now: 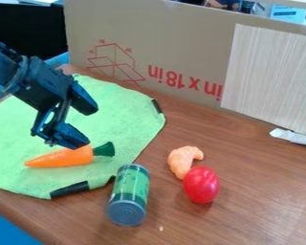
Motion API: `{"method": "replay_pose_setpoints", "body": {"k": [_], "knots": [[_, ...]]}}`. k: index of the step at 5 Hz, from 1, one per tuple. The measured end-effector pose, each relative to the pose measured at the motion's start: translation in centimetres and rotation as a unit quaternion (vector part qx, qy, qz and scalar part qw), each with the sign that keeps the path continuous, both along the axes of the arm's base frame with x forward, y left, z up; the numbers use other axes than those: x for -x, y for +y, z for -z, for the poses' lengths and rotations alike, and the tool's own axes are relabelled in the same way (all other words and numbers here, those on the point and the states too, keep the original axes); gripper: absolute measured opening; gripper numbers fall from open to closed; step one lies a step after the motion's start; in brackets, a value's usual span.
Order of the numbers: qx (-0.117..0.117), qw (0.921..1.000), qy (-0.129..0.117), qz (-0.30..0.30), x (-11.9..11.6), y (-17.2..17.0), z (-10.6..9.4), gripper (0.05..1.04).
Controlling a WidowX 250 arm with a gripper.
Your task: Folds the cloth from the top to bottom
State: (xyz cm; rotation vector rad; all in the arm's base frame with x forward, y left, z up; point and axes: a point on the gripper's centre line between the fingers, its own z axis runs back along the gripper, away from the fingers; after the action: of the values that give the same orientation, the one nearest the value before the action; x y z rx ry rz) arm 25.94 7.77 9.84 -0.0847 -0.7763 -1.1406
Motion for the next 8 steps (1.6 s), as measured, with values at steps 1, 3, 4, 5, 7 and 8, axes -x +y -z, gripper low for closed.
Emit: {"method": "replay_pose_setpoints", "body": {"k": [1,3,4,5,7,8], "knots": [[0.009,0.9999,0.009,0.001,0.1,-0.1,0.5,1.0],[0.046,0.9941,-0.012,-0.097,-2.1,9.3,-1.4,1.0],[0.057,0.9887,-0.025,-0.137,-3.1,13.0,-2.4,1.0],[0.055,0.9834,-0.015,-0.173,-4.4,16.1,-2.2,1.0],[0.019,0.9773,0.024,-0.21,-7.9,18.1,-1.2,1.0],[0.012,0.9743,0.036,-0.222,-10.3,18.5,-1.1,1.0]]}}
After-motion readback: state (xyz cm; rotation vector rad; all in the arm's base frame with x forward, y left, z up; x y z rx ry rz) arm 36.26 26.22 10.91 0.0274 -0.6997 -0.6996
